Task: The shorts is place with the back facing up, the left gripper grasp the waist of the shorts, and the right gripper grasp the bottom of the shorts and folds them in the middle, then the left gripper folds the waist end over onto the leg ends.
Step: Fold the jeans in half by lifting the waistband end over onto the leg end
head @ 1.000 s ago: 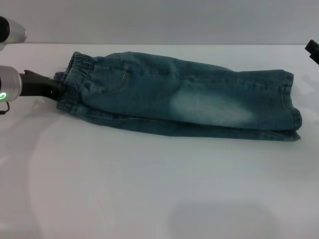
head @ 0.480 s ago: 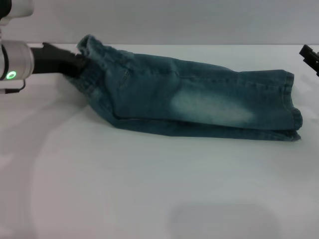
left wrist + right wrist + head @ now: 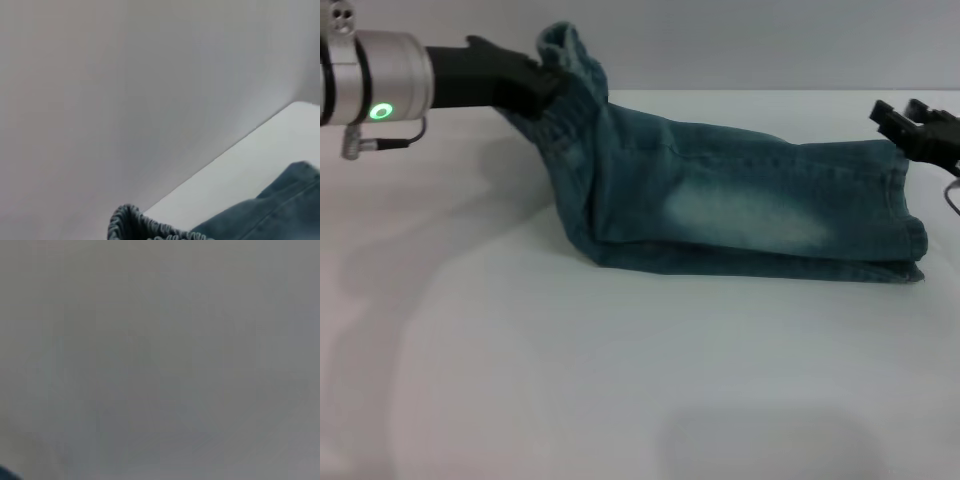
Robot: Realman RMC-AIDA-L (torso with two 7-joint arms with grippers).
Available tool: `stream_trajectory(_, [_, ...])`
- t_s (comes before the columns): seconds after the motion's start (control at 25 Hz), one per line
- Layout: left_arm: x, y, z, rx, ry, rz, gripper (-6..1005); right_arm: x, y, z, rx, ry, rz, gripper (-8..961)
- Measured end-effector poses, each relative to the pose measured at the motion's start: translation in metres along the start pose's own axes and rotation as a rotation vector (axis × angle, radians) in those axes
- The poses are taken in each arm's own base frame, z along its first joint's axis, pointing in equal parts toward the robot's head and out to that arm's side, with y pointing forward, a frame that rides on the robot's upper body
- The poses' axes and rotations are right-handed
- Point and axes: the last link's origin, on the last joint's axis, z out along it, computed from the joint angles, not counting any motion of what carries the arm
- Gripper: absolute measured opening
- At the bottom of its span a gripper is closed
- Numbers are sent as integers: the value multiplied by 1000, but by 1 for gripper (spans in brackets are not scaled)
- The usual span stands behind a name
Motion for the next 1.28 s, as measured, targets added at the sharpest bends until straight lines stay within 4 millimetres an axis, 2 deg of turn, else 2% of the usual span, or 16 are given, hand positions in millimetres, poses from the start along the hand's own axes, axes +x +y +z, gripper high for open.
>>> stream_trajectory(0.04, [16, 15, 3, -61, 37, 26, 63, 0, 2, 2, -8, 3, -13, 484])
stream_trajectory(0.12, [16, 15, 3, -61, 37, 26, 62, -1, 6, 6, -21, 10, -41, 459])
stream_trajectory(0.2, [23, 23, 5, -85, 56, 42, 61, 0, 10, 11, -30, 21, -73, 433])
stream_trajectory(0.24, [34, 34, 6, -118, 88, 61, 60, 2, 13, 14, -34, 32, -84, 420])
stream_trajectory(0.32, [34, 34, 6, -118, 88, 61, 59, 7, 17, 22, -28, 73, -106, 395])
stream_trajectory(0.44, [34, 34, 6, -118, 88, 61, 58, 10, 21, 28, -26, 101, -118, 279])
stream_trajectory(0.48, [52, 50, 6, -159, 138, 104, 58, 11, 23, 31, -32, 114, -130, 240])
stream_trajectory(0.52, [52, 50, 6, -159, 138, 104, 58, 13, 27, 34, -42, 127, -145, 201])
stream_trajectory(0.56, [62, 60, 5, -186, 176, 116, 57, 15, 31, 36, -57, 139, -163, 162])
stream_trajectory(0.8, [74, 70, 4, -219, 207, 130, 55, 21, 60, 53, -168, 204, -237, -2])
stream_trajectory(1.28, [88, 80, 9, -246, 213, 157, 52, 28, 100, 66, -339, 279, -248, 1])
